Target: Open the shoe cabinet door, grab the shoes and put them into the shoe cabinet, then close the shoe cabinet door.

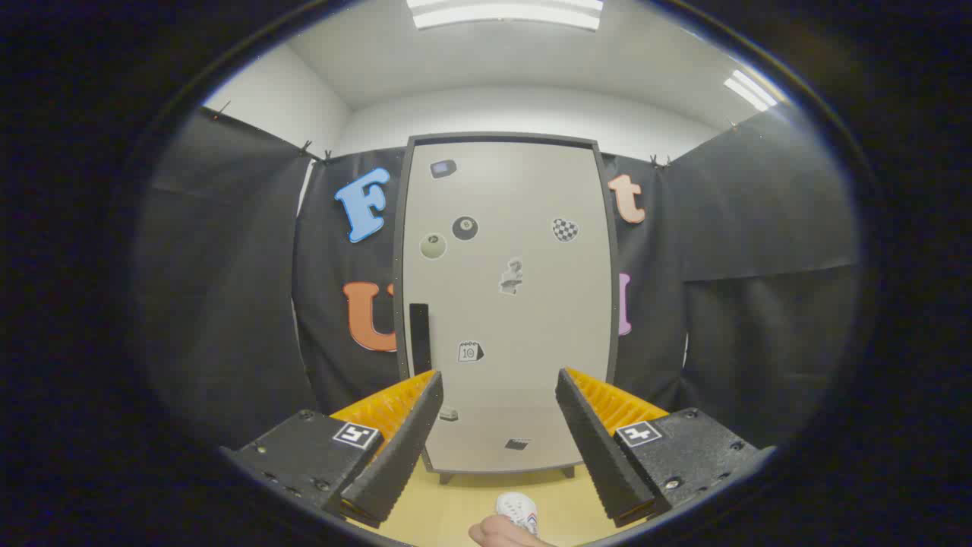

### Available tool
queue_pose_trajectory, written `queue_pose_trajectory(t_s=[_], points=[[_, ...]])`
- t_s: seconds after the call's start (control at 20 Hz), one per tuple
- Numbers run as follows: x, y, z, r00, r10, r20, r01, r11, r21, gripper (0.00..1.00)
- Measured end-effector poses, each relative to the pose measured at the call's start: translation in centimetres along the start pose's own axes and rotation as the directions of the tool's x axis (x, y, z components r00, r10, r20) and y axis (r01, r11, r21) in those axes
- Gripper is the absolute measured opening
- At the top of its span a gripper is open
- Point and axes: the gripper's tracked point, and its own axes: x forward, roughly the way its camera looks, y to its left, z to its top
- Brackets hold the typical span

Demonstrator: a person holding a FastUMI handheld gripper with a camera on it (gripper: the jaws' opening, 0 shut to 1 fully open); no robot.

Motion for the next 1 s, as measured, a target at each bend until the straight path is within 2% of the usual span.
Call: queue_pose_trajectory(t_s=[0.5, 0.75, 1.0], points=[[0.9, 0.1, -1.1, 0.999, -0.011, -0.032, 0.01, 1.0, -0.012, 0.99], [2.4, 0.6, -1.8, 0.998, 0.023, -0.052, -0.022, 1.0, 0.021, 0.99], [6.4, 4.0, -3.4, 0.988, 0.107, -0.11, -0.106, 0.994, 0.011, 0.98]])
